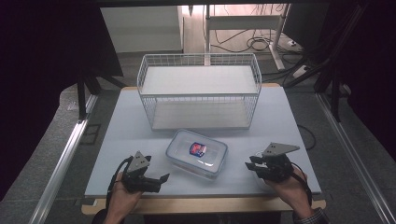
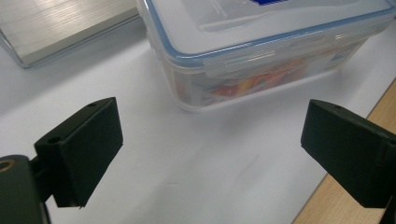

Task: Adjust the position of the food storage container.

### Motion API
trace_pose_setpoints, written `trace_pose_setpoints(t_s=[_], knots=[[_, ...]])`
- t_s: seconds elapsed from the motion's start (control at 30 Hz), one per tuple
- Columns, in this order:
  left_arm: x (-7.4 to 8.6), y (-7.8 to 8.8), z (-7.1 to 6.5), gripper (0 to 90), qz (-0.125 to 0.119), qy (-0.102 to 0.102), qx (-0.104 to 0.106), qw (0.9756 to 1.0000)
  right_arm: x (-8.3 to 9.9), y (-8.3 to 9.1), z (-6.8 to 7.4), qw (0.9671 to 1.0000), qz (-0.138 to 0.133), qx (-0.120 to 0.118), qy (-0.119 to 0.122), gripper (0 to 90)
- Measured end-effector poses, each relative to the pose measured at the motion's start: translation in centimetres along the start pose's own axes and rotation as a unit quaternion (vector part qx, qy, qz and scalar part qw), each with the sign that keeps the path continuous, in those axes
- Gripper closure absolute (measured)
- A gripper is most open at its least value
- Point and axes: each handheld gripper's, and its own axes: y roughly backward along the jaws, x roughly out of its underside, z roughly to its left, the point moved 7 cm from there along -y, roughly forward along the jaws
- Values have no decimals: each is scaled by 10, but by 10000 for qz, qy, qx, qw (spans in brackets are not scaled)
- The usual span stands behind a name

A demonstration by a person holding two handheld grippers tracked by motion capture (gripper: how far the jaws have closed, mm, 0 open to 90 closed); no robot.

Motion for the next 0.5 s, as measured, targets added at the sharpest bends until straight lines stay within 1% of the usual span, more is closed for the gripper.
trace_pose_setpoints(t_s=[0.03,0.07,0.1,0.17,0.2,0.3,0.37,0.4,0.47,0.5], knots=[[0,0,0,55,0,0,0,10000,0,0,0,10000,0,0,0,781],[0,0,0,55,2,-2,-3,10000,3,4,2,10000,-8,-44,28,870],[1,-1,0,55,31,7,0,10000,4,4,3,10000,19,-74,45,893],[1,-1,0,55,38,10,2,10000,7,4,5,9999,65,-94,59,894],[1,-1,0,56,44,16,6,10000,12,3,9,9996,240,-93,89,895],[2,-2,0,56,88,0,0,10000,18,1,12,9992,358,-93,121,895],[3,-3,-1,56,137,-16,-15,9999,23,-1,12,9988,464,-85,89,895],[3,-4,-1,56,159,-32,-22,9999,25,0,10,9988,485,-54,87,896],[4,-5,-2,56,186,-49,-16,9998,25,0,8,9990,424,-116,-27,896],[4,-5,-2,59,191,-92,-5,9998,25,1,4,9992,379,-88,-57,895]])
